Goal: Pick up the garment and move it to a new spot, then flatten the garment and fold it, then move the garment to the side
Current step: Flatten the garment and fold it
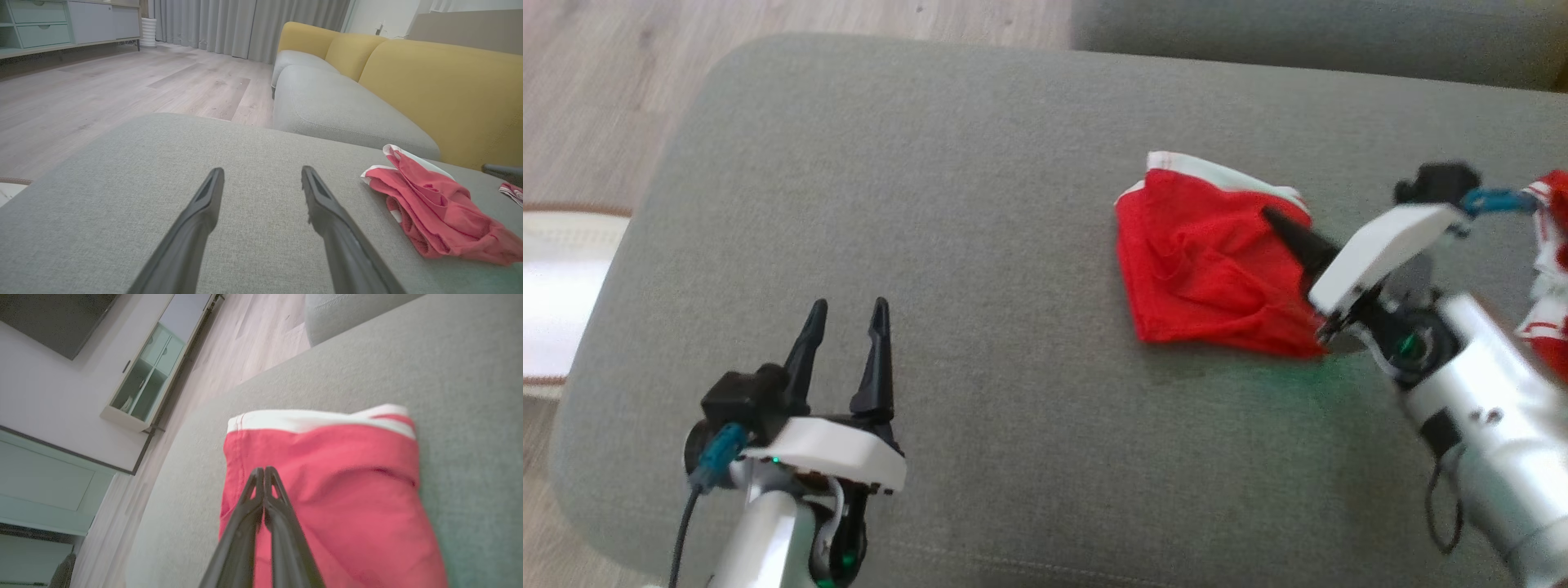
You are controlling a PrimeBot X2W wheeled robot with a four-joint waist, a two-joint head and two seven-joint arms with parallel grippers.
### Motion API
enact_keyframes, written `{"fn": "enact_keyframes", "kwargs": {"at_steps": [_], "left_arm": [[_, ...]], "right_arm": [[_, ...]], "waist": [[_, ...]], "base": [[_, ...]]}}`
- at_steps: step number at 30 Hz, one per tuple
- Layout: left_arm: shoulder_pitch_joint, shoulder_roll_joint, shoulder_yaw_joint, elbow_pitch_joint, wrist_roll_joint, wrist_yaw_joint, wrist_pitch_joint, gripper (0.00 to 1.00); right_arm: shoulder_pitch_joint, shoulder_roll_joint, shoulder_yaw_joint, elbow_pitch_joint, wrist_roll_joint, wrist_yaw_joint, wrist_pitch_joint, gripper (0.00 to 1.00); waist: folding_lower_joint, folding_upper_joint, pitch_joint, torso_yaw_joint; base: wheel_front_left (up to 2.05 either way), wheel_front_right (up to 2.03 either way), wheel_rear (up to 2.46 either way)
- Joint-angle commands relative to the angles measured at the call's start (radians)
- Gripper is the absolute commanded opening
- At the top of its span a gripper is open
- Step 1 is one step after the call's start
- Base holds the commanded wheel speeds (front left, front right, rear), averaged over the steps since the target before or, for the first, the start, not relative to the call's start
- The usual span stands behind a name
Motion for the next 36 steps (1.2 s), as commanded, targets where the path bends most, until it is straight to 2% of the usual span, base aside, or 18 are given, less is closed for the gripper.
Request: {"fn": "enact_keyframes", "kwargs": {"at_steps": [1, 5, 12, 16, 20, 24, 31, 33, 36], "left_arm": [[-0.059, 0.002, 0.020, -0.027, -0.001, -0.004, -0.012, 1.00], [-0.073, 0.002, 0.007, -0.026, -0.014, 0.001, -0.012, 1.00], [-0.087, 0.002, -0.011, -0.024, -0.031, 0.014, -0.012, 1.00], [-0.085, 0.002, -0.015, -0.025, -0.035, 0.021, -0.012, 1.00], [-0.084, 0.002, -0.013, -0.022, -0.038, 0.024, -0.012, 1.00], [-0.085, 0.002, -0.010, -0.020, -0.037, 0.026, -0.012, 1.00], [-0.074, 0.002, -0.001, -0.011, -0.027, 0.025, -0.012, 1.00], [-0.072, 0.002, 0.003, -0.008, -0.022, 0.022, -0.012, 1.00], [-0.070, 0.002, 0.012, -0.011, -0.014, 0.019, -0.012, 1.00]], "right_arm": [[-0.064, -0.016, -0.012, 0.007, 0.002, -0.001, 0.012, 0.00], [-0.140, -0.014, -0.033, 0.140, 0.030, -0.001, 0.126, 0.00], [-0.238, 0.002, -0.065, 0.335, 0.122, -0.001, 0.417, 0.00], [-0.254, 0.012, -0.071, 0.385, 0.160, -0.001, 0.556, 0.00], [-0.251, 0.030, -0.068, 0.404, 0.177, -0.001, 0.631, 0.00], [-0.235, 0.053, -0.080, 0.373, 0.209, -0.001, 0.677, 0.00], [-0.119, 0.080, -0.055, 0.184, 0.237, -0.001, 0.747, 0.00], [-0.085, 0.079, -0.041, 0.111, 0.226, -0.001, 0.731, 0.00], [-0.040, 0.075, -0.071, -0.052, 0.231, -0.001, 0.629, 0.00]], "waist": [[0.0000, 0.0000, 0.021, 0.022], [0.0000, 0.0000, 0.050, 0.054], [0.0000, 0.0000, 0.073, 0.097], [0.0000, 0.0000, 0.073, 0.105], [0.0000, 0.0000, 0.070, 0.102], [0.0000, 0.0000, 0.063, 0.093], [0.0000, 0.0000, 0.027, 0.053], [0.0000, 0.0000, 0.015, 0.040], [0.0000, 0.0000, -0.004, 0.018]], "base": [[0.00, 0.00, 0.00], [0.00, 0.00, 0.00], [0.00, 0.00, 0.00], [0.00, 0.00, 0.00], [0.00, 0.00, 0.00], [0.00, 0.00, 0.00], [0.00, 0.00, 0.00], [0.00, 0.00, 0.00], [0.00, 0.00, 0.00]]}}
